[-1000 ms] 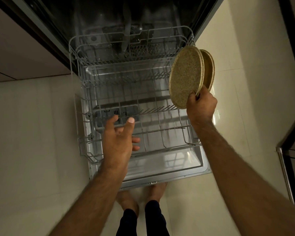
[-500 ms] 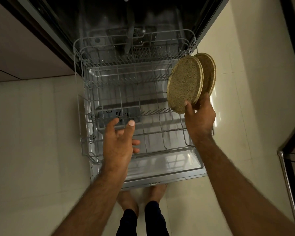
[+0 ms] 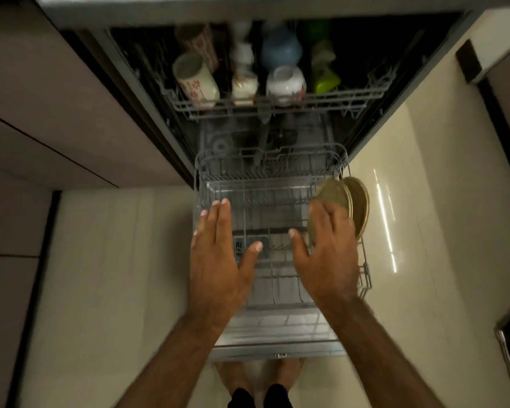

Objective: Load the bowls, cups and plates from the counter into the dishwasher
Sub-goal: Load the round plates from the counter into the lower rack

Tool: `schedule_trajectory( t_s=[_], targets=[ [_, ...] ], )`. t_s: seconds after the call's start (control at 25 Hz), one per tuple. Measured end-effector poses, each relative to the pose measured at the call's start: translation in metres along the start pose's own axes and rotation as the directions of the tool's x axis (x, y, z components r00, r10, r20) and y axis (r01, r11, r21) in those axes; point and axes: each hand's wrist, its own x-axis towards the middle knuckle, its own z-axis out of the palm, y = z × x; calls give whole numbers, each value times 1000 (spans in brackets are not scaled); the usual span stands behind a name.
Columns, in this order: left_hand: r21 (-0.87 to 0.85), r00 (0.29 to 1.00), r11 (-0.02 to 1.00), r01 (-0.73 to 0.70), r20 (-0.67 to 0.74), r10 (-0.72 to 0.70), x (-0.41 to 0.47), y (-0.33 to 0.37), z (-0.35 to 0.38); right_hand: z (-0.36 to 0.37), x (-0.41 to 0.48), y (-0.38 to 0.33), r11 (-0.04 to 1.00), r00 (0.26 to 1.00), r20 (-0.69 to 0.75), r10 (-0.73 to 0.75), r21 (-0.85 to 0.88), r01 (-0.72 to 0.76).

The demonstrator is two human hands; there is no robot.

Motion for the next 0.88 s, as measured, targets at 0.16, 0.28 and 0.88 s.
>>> schedule_trajectory(
  t_s=[0.16, 0.28, 0.88],
  targets=[
    [146, 990, 983, -109, -77, 121, 0, 48, -99, -70, 8, -73, 985, 981, 89, -172, -17, 174],
    [211, 983, 971, -107, -127, 136, -13, 76, -170, -122, 6, -134, 965, 963, 90, -255, -36, 259],
    [240, 880, 971, 3, -462, 112, -130, -45, -511, -200, -96, -482, 816, 816, 25, -578, 55, 576]
  ],
)
